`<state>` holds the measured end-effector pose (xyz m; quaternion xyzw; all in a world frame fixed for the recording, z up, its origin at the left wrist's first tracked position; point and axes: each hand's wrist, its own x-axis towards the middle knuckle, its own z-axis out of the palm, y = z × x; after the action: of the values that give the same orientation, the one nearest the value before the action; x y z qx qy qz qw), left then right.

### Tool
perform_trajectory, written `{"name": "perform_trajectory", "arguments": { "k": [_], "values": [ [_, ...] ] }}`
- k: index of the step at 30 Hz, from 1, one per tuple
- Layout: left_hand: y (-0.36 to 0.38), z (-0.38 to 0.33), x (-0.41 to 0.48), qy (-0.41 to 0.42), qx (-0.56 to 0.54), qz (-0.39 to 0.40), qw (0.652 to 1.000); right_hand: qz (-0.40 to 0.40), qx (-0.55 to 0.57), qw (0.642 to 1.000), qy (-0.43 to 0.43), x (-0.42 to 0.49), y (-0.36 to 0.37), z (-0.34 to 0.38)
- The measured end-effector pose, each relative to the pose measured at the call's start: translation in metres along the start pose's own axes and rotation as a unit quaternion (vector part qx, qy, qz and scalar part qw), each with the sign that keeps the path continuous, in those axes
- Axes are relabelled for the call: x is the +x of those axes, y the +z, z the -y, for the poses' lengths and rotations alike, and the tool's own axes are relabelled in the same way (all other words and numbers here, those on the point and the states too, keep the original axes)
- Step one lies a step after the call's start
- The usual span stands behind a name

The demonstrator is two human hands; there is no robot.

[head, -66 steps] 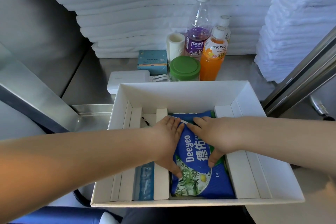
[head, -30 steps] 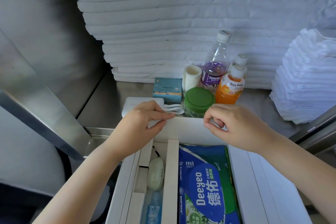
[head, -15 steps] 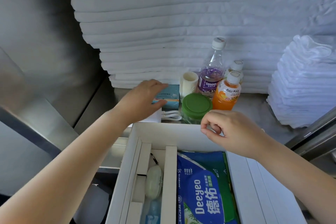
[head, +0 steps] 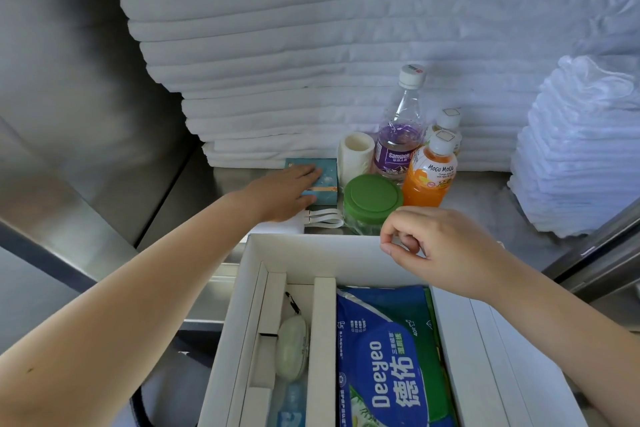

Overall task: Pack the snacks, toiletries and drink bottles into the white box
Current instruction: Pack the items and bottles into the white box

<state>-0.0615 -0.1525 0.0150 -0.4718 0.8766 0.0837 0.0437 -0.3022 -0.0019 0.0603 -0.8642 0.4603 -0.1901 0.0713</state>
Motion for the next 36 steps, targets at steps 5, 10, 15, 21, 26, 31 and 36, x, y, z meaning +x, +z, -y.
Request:
{"name": "perform_trajectory", "arguments": {
  "k": [5,10,15,21,26,31,36],
  "values": [
    [-0.014,0.008,0.006,-0.001,-0.007,-0.067,0.998,0.0,0.004,1.0,0.0,0.0,0.0,-0.001],
    [-0.014,0.008,0.007,-0.009,-0.022,-0.092,0.996,0.0,0.011,1.0,-0.002,0.001,0.001,-0.002],
    [-0.014,0.003,0.007,-0.018,-0.02,-0.106,0.994,-0.001,0.008,1.0,0.002,0.0,0.001,-0.002],
    [-0.016,-0.001,0.002,-0.019,0.009,-0.129,0.991,0.0,0.006,1.0,-0.002,0.0,0.001,-0.002],
    [-0.016,-0.002,-0.007,-0.021,0.042,-0.166,0.985,-0.002,0.006,1.0,-0.002,0.0,0.001,-0.003],
    [-0.028,0.003,-0.024,-0.038,0.028,-0.186,0.981,-0.002,0.007,1.0,-0.002,0.0,0.001,-0.003],
    [-0.053,0.003,-0.048,-0.047,0.01,-0.201,0.978,-0.006,0.01,1.0,-0.005,0.0,0.001,-0.004]
  ]
}}
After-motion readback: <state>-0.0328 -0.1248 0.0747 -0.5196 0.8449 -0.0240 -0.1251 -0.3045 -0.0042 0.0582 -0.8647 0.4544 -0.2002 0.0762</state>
